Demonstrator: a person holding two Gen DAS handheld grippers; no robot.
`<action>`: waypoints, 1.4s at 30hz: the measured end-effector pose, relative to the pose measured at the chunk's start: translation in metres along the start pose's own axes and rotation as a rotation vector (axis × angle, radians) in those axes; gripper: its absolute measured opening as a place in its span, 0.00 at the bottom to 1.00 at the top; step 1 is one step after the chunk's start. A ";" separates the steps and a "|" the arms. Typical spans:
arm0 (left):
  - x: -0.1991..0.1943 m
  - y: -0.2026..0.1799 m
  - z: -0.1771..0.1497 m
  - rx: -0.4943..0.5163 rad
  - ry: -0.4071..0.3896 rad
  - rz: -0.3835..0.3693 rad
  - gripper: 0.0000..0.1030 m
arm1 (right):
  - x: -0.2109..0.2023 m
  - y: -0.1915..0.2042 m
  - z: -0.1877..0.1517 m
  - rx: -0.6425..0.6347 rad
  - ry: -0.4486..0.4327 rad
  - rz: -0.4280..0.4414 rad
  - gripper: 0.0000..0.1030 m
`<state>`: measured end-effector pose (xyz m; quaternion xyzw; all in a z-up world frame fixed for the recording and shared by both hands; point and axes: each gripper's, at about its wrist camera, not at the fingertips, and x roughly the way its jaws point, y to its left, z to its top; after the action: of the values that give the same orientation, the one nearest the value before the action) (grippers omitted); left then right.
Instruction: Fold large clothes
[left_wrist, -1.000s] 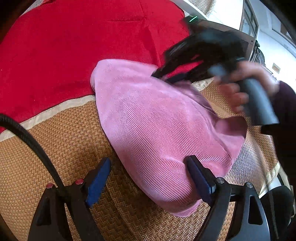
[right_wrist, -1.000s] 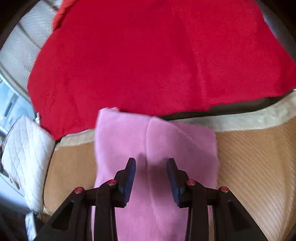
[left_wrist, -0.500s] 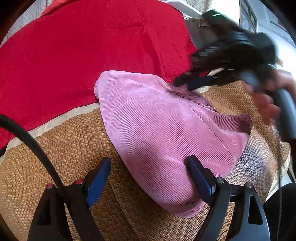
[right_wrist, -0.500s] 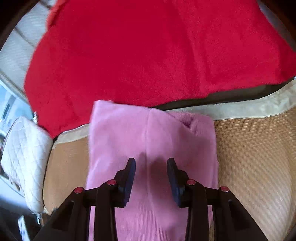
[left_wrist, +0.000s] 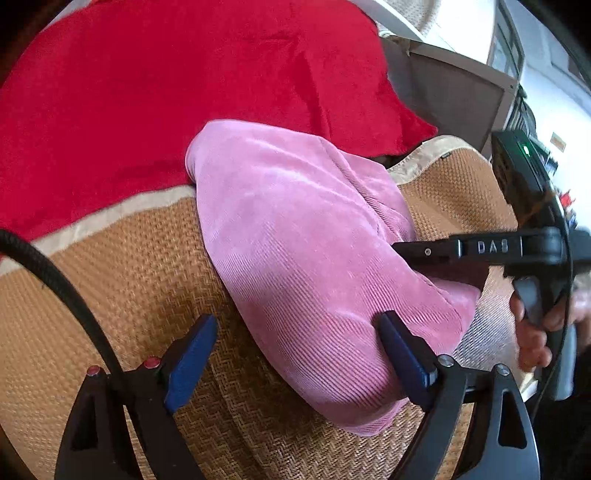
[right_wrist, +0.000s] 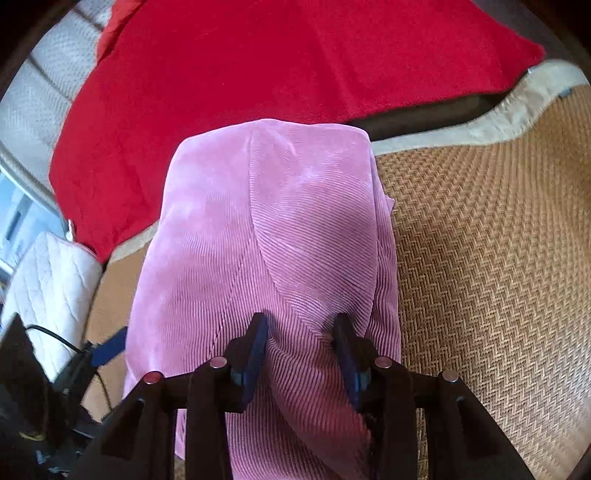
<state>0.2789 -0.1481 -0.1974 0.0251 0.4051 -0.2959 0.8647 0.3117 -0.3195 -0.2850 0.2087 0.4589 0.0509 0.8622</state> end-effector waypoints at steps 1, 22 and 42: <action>0.002 0.003 0.000 -0.015 0.003 -0.015 0.88 | -0.008 -0.006 -0.001 -0.001 -0.001 0.004 0.40; 0.008 0.025 0.016 -0.049 -0.042 0.030 0.88 | -0.045 -0.035 -0.001 0.070 -0.033 0.119 0.41; 0.008 0.027 0.003 -0.036 -0.066 0.022 0.88 | -0.041 -0.077 0.004 0.171 0.016 0.235 0.42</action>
<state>0.2992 -0.1305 -0.2067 0.0044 0.3815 -0.2796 0.8811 0.2838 -0.4018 -0.2827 0.3334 0.4407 0.1137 0.8256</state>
